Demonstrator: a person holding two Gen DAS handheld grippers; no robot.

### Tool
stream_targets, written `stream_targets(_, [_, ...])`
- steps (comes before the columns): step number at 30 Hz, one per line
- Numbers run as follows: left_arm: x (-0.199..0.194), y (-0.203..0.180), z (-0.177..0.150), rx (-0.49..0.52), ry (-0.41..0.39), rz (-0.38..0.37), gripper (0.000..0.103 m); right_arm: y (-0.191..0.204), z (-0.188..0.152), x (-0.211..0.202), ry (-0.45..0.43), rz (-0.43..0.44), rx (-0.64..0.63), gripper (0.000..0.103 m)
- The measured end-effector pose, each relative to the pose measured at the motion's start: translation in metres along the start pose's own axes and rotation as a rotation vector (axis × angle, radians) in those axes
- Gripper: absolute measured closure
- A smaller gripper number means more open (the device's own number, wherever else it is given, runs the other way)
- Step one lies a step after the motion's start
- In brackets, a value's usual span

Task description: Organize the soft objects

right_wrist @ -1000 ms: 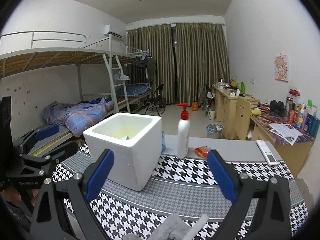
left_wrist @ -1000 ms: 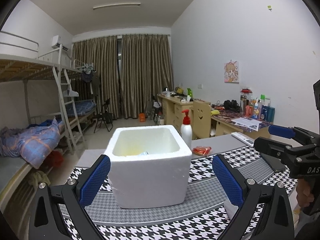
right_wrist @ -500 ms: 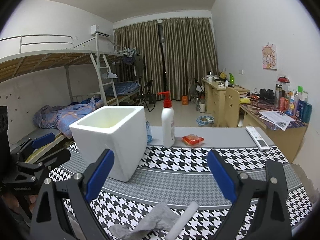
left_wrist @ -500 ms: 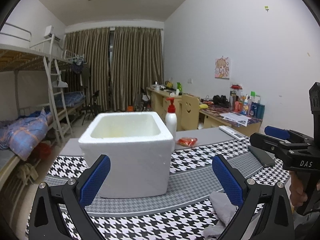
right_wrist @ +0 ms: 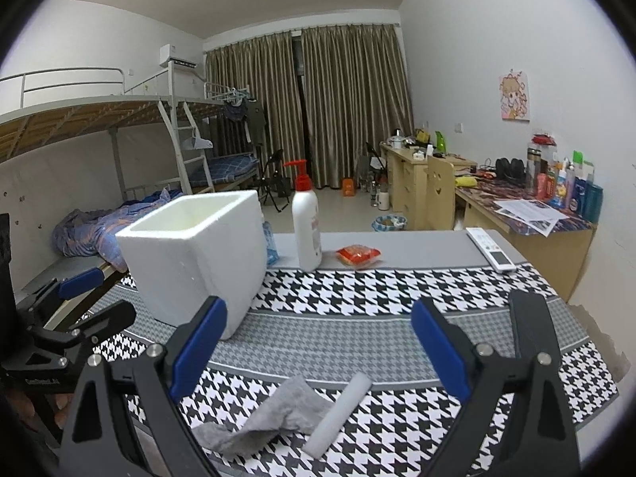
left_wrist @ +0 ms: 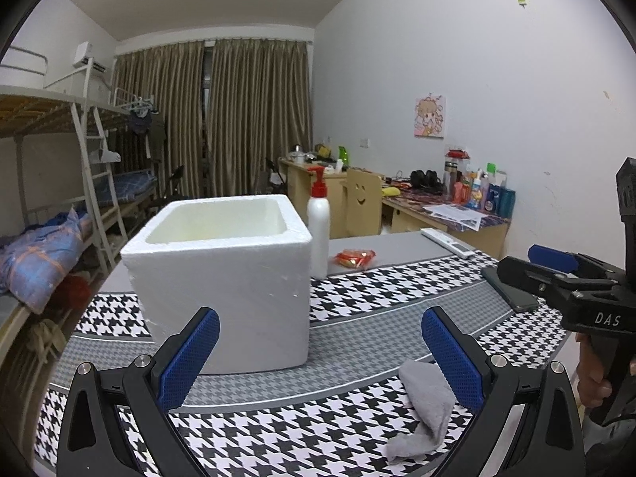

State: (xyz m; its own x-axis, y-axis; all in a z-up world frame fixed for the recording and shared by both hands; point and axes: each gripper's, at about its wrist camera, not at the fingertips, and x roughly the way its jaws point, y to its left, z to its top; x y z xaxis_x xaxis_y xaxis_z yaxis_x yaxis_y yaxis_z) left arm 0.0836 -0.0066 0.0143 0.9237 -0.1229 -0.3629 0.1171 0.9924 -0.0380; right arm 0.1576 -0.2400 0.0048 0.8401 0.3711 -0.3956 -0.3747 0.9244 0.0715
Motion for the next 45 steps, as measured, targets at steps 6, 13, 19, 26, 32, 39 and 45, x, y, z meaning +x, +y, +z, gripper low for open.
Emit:
stream_targets(6, [0.004, -0.009, -0.005, 0.016, 0.021, -0.026, 0.001, -0.004, -0.005, -0.003, 0.001, -0.014, 0.005, 0.007])
stream_targets(13, [0.011, -0.014, -0.010, 0.018, 0.045, -0.043, 0.001, -0.008, -0.013, -0.006, 0.015, -0.031, 0.005, 0.007])
stream_targets(19, [0.018, -0.020, -0.014, 0.028, 0.072, -0.056, 0.001, -0.012, -0.020, -0.003, 0.044, -0.041, 0.017, 0.007])
stream_targets(26, [0.025, -0.028, -0.022, 0.037, 0.108, -0.076, 0.001, -0.020, -0.026, -0.001, 0.062, -0.059, 0.033, 0.007])
stream_targets(32, [0.032, -0.036, -0.026, 0.052, 0.138, -0.084, 0.001, -0.027, -0.035, 0.000, 0.092, -0.084, 0.049, 0.007])
stream_targets(39, [0.038, -0.048, -0.032, 0.070, 0.169, -0.117, 0.001, -0.033, -0.040, -0.003, 0.106, -0.101, 0.063, 0.007])
stream_targets(45, [0.042, -0.058, -0.038, 0.083, 0.196, -0.131, 0.001, -0.036, -0.044, -0.005, 0.115, -0.111, 0.070, 0.007])
